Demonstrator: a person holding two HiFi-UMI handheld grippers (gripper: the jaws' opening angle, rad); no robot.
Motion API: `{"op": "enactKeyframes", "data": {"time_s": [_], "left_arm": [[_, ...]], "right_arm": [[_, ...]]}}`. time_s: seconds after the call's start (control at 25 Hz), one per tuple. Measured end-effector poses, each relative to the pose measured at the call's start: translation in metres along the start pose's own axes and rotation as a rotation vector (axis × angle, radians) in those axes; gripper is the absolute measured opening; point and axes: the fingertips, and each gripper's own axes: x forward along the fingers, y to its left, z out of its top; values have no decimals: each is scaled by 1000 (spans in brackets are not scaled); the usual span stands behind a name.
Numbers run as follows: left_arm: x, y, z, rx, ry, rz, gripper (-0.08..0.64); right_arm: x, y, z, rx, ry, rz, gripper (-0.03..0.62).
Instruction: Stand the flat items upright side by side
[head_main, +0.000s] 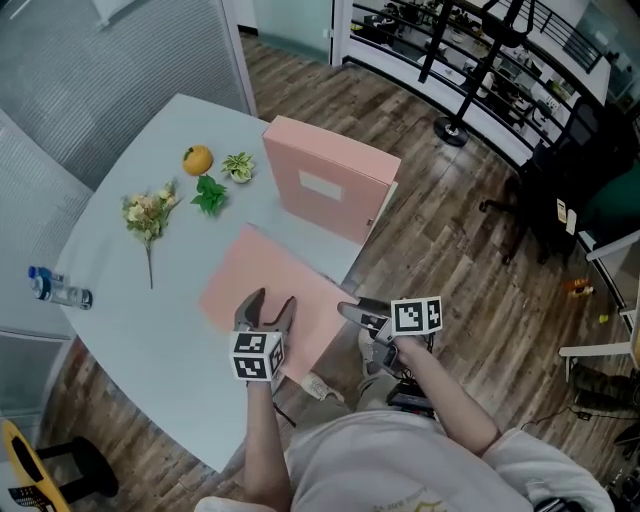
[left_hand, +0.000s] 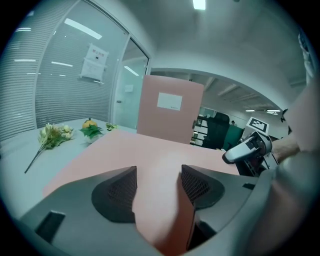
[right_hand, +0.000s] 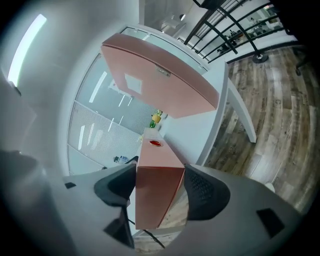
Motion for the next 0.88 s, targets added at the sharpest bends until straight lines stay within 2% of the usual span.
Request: {"op": "enactKeyframes", "data": {"time_s": [0.64,0.88], "left_arm": [[-13,-4,28,-111,-168,-43,284],[-18,-9,41,-139,-216,-64,284]], "right_arm": [[-20,43,30,-196,-51,-18,310],[-32,63,41,-342,-97,-51,310]]}}
